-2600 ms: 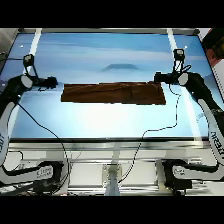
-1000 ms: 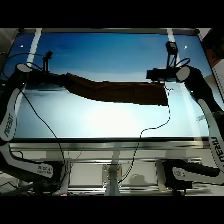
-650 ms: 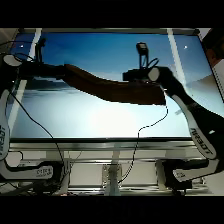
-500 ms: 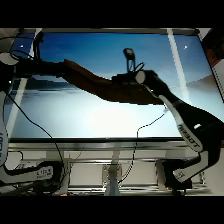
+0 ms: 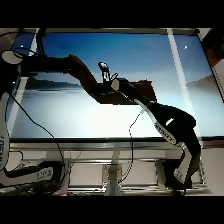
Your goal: Fold the clothes and pants, and hang the long-sleeved shirts on hangers.
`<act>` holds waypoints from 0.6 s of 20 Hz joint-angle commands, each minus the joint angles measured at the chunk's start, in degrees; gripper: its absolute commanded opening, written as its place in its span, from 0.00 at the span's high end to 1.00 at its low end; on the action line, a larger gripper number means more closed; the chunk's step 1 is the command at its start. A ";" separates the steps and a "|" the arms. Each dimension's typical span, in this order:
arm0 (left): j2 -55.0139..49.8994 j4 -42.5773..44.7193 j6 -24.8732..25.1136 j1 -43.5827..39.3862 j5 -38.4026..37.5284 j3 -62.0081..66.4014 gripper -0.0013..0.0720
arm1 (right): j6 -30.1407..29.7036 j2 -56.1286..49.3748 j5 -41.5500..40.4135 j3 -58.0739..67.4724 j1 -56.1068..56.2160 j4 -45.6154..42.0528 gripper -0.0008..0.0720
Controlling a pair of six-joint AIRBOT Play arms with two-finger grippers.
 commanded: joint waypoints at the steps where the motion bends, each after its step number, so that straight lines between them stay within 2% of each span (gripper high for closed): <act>1: -0.90 -0.28 0.07 -4.46 3.98 0.04 0.96 | 0.24 2.32 12.81 0.72 -4.92 -7.34 0.98; 3: -1.60 -0.28 0.07 -8.44 6.80 0.04 0.96 | 0.09 6.36 19.06 0.70 -9.77 -13.94 0.98; 6: -2.80 -0.31 0.07 -15.93 13.27 0.04 0.96 | -0.28 14.23 23.67 0.70 -17.51 -20.15 0.97; 12: -5.73 -0.28 0.04 -32.81 36.11 0.04 0.96 | -1.75 26.91 29.62 0.70 -35.47 -23.87 0.97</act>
